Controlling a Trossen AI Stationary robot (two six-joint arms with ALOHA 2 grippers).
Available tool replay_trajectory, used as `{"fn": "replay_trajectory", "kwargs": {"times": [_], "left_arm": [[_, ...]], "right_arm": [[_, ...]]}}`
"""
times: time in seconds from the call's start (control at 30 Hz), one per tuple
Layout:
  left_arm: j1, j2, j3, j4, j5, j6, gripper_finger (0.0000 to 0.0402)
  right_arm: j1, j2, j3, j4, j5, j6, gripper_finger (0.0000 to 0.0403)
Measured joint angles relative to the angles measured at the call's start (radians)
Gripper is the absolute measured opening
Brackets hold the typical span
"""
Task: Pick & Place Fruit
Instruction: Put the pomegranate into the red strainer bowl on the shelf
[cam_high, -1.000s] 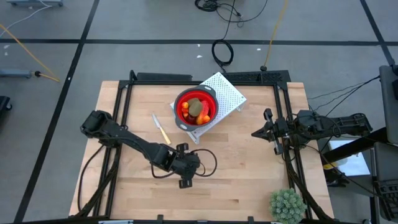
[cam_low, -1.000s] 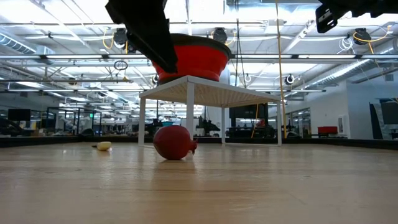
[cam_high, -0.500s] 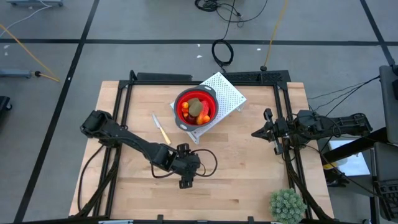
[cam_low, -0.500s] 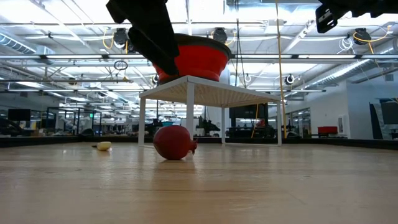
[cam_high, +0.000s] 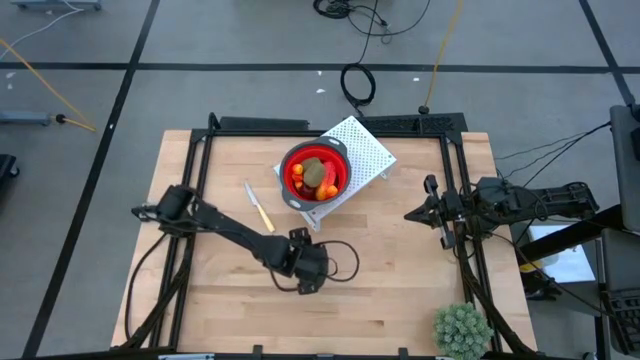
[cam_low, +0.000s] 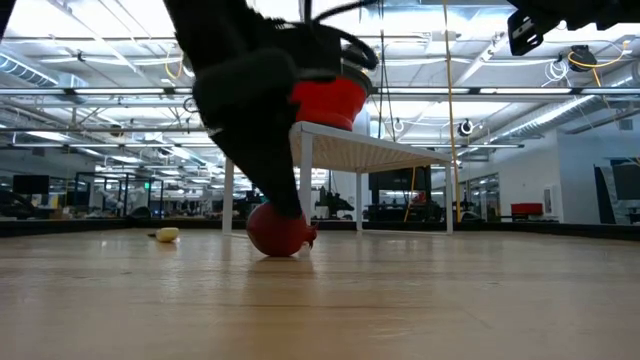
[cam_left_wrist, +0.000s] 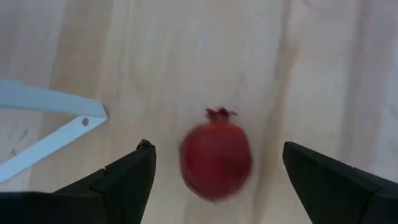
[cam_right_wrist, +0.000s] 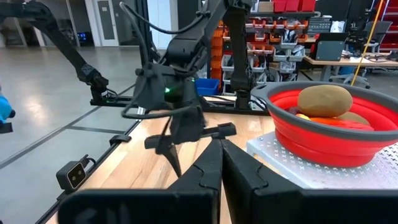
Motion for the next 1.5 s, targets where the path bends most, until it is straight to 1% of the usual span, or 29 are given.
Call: {"fn": "replay_trajectory", "kwargs": {"times": [0.1, 0.37, 0.8, 0.9, 1.0, 1.13, 1.27, 1.37, 1.5], "left_arm": [[0.016, 0.020, 0.000, 0.006, 0.002, -0.001, 0.0349], [0.032, 0.052, 0.001, 0.047, 0.029, 0.073, 0.0349], [0.035, 0.075, 0.002, 0.038, 0.059, 0.086, 0.0345], [0.035, 0.075, 0.002, 0.039, 0.067, 0.090, 0.0319], [0.037, 0.076, 0.002, 0.043, 0.095, 0.089, 0.0279], [0.037, 0.076, 0.002, 0.044, 0.099, 0.073, 0.0226], [0.038, 0.076, 0.002, 0.042, 0.108, 0.051, 0.0185], [0.038, 0.066, 0.001, 0.032, 0.120, 0.026, 0.0172], [0.038, 0.014, 0.000, 0.007, 0.125, -0.001, 0.0177]], "right_arm": [[0.000, 0.000, 0.000, -0.003, 0.000, 0.000, 0.0000], [0.000, 0.000, 0.000, -0.014, 0.000, 0.000, 0.0000], [0.000, 0.002, 0.000, -0.026, 0.000, 0.001, 0.0000], [0.000, 0.002, 0.000, -0.026, 0.000, 0.000, 0.0000], [0.000, 0.002, 0.000, -0.026, 0.000, 0.000, 0.0000], [0.000, 0.002, 0.000, -0.026, 0.000, 0.000, 0.0000], [0.000, 0.002, 0.000, -0.028, 0.000, 0.000, 0.0000], [0.000, 0.002, 0.000, -0.028, 0.001, 0.000, 0.0000], [0.000, 0.002, 0.000, -0.028, 0.003, -0.006, 0.0000]]}}
